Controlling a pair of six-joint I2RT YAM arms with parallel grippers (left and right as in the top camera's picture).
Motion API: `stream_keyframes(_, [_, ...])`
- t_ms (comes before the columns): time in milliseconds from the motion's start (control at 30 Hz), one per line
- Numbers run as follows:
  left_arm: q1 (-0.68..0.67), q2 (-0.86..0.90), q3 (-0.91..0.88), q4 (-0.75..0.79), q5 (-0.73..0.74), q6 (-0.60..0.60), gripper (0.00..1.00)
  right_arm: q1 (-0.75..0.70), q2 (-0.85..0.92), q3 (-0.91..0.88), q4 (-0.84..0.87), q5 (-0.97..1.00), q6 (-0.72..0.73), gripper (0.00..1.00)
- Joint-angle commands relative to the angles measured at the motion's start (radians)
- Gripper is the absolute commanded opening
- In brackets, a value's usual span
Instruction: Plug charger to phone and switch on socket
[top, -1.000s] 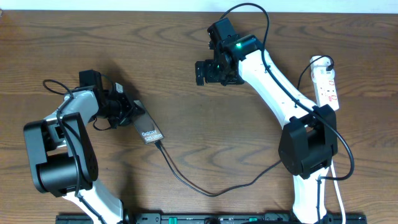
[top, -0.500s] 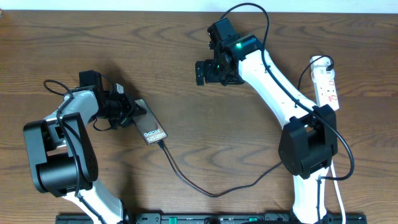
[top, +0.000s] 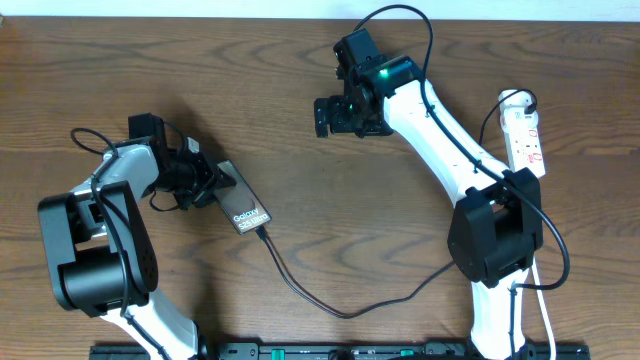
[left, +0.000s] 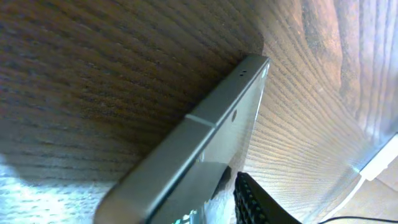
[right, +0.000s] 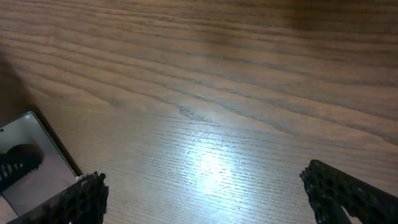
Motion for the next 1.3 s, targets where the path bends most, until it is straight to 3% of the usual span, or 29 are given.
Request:
stream_keyframes(0, [-0.002, 0.043, -0.031, -0.028, -0.175, -0.002, 0.39, 0.003, -0.005, 0.02, -0.002, 0.011, 0.014, 0.99])
stream_keyframes(1267, [0.002, 0.022, -0.031, -0.045, -0.216, -0.015, 0.41, 0.003, -0.005, 0.019, -0.006, 0.011, 0.011, 0.99])
